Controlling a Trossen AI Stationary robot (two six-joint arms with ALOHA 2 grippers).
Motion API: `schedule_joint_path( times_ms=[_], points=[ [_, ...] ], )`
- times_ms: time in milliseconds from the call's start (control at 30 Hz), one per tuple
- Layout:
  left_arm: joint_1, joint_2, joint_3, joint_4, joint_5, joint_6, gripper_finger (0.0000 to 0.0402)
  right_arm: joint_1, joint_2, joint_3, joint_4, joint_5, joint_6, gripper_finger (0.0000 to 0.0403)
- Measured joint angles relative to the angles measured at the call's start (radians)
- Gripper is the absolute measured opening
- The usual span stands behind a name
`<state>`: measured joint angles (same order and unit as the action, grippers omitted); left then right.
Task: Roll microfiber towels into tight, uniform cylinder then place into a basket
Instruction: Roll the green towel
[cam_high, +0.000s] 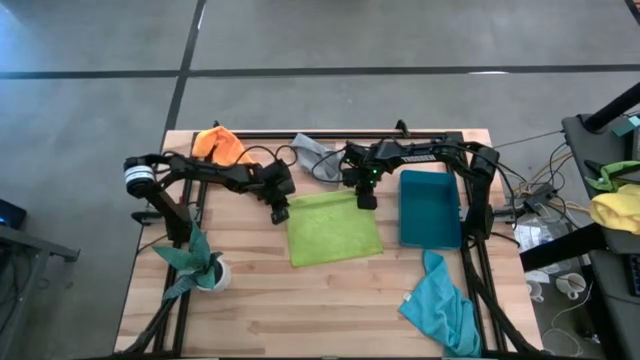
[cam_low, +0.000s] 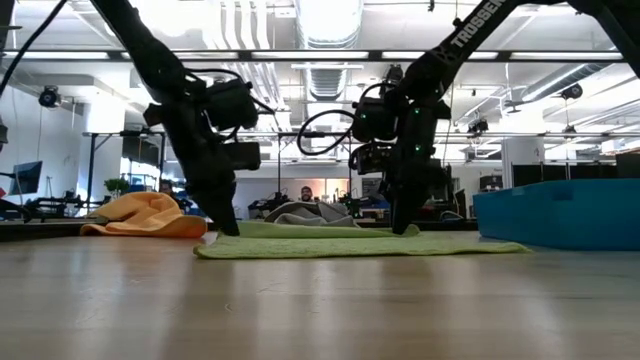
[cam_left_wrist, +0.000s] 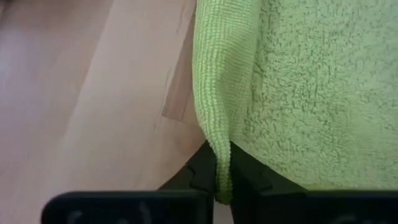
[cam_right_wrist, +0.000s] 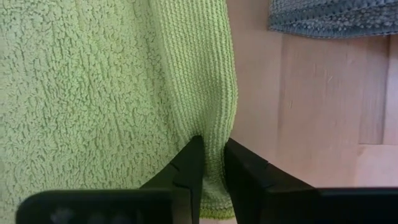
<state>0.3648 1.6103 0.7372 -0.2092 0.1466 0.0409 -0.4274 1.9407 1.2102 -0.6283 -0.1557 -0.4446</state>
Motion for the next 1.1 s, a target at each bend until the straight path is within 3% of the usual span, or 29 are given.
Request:
schedule_joint_path(
  times_ms=[233, 367, 567, 900, 1100],
  points=[
    [-0.002, -0.063, 0.000, -0.026, -0.118, 0.085, 0.0002, 0.002, -0.054, -0.006, 0.002, 0.080, -0.017, 0.0013],
    [-0.002, -0.099, -0.008, -0.034, -0.211, 0.137, 0.0001, 0.012, -0.083, -0.036, 0.044, 0.117, -0.030, 0.0010],
    [-0.002, -0.106, -0.014, -0.022, -0.304, 0.212, 0.0001, 0.062, -0.117, -0.119, 0.193, 0.265, -0.049, 0.0010],
    [-0.032, -0.101, -0.029, -0.008, -0.317, 0.286, 0.0000, 0.181, -0.123, -0.230, 0.368, 0.554, -0.057, 0.0009],
    [-0.101, -0.097, -0.032, -0.014, -0.392, 0.351, 0.0000, 0.244, -0.123, -0.251, 0.376, 0.610, -0.049, 0.0009]
  ],
)
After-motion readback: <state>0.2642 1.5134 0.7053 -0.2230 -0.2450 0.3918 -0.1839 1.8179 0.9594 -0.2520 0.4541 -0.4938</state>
